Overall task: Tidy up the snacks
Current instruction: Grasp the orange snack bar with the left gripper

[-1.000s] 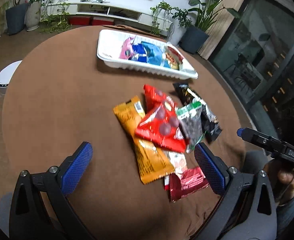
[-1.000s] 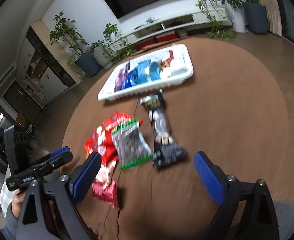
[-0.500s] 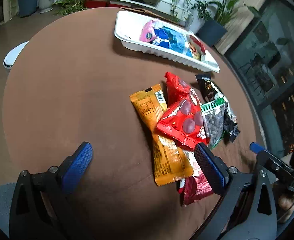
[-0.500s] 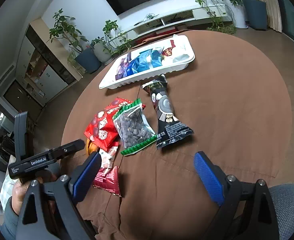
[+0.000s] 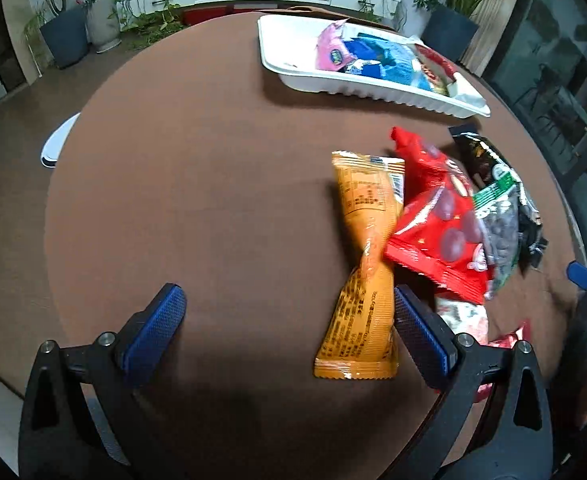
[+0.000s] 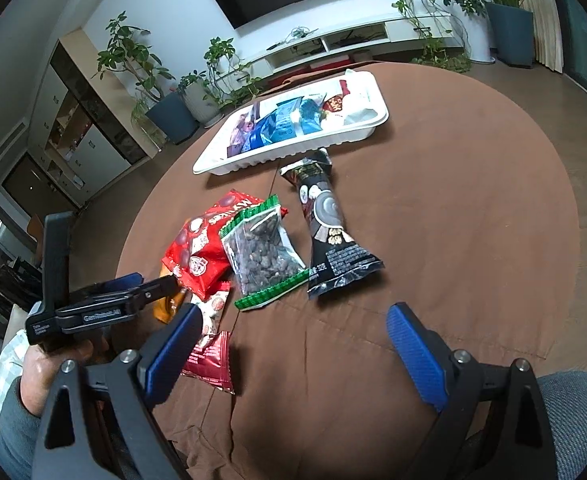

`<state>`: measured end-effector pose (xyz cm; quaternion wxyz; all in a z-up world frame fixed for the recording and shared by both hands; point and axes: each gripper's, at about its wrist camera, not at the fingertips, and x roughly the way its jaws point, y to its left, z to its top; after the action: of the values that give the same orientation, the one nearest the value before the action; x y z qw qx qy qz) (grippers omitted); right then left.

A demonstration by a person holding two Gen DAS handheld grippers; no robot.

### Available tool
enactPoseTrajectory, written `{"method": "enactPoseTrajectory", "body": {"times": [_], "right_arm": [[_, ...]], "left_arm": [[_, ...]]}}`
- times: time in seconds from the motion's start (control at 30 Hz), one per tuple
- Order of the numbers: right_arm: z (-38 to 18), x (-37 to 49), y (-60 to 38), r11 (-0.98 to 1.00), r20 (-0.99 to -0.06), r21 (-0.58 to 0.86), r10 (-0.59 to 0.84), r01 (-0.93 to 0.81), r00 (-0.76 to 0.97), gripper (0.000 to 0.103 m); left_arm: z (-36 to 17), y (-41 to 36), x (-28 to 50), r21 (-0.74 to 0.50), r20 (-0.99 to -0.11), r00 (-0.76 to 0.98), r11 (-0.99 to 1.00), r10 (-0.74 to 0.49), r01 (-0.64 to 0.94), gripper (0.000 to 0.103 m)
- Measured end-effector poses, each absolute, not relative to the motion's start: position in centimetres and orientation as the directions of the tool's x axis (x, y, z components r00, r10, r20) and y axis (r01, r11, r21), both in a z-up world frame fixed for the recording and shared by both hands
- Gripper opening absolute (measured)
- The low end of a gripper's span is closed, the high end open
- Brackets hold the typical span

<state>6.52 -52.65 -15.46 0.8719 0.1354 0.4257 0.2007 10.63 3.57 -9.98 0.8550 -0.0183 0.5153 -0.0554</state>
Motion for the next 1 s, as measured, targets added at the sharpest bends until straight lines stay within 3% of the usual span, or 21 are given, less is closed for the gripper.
{"method": "enactPoseTrajectory", "body": {"times": [0.27, 0.3, 0.43, 0.5, 0.67, 1.0], "right_arm": [[-15.3, 6.3, -52.2, 0.886, -0.69, 0.392, 0.461, -0.246, 0.559, 0.096], [-15.2, 6.2, -52.2, 0.888, -0.689, 0.389, 0.458, -0.247, 0.561, 0.096], [-14.7, 6.2, -52.2, 0.9, -0.687, 0.354, 0.436, -0.255, 0.581, 0.096], [-14.4, 6.3, -52.4, 0.905, -0.69, 0.337, 0.424, -0.258, 0.587, 0.096], [-13.9, 7.6, -52.7, 0.913, -0.705, 0.299, 0.408, -0.279, 0.58, 0.095], [-14.9, 12.9, -50.9, 0.912, -0.804, 0.139, 0.332, -0.386, 0.493, 0.08]], "left_arm": [[-8.8, 1.7, 12.4, -0.021, -0.874, 0.479, 0.99, -0.086, 0.139, 0.101], [-8.8, 1.6, 12.6, -0.016, -0.876, 0.475, 0.989, -0.085, 0.147, 0.096], [-9.1, 1.1, 13.2, -0.026, -0.888, 0.448, 0.983, -0.107, 0.184, 0.06], [-9.6, 0.9, 13.2, -0.021, -0.895, 0.433, 0.98, -0.106, 0.197, 0.052], [-9.7, 1.0, 13.3, -0.016, -0.896, 0.431, 0.977, -0.109, 0.213, 0.053], [-9.6, 2.3, 13.1, -0.032, -0.891, 0.442, 0.985, -0.106, 0.171, 0.052]]}}
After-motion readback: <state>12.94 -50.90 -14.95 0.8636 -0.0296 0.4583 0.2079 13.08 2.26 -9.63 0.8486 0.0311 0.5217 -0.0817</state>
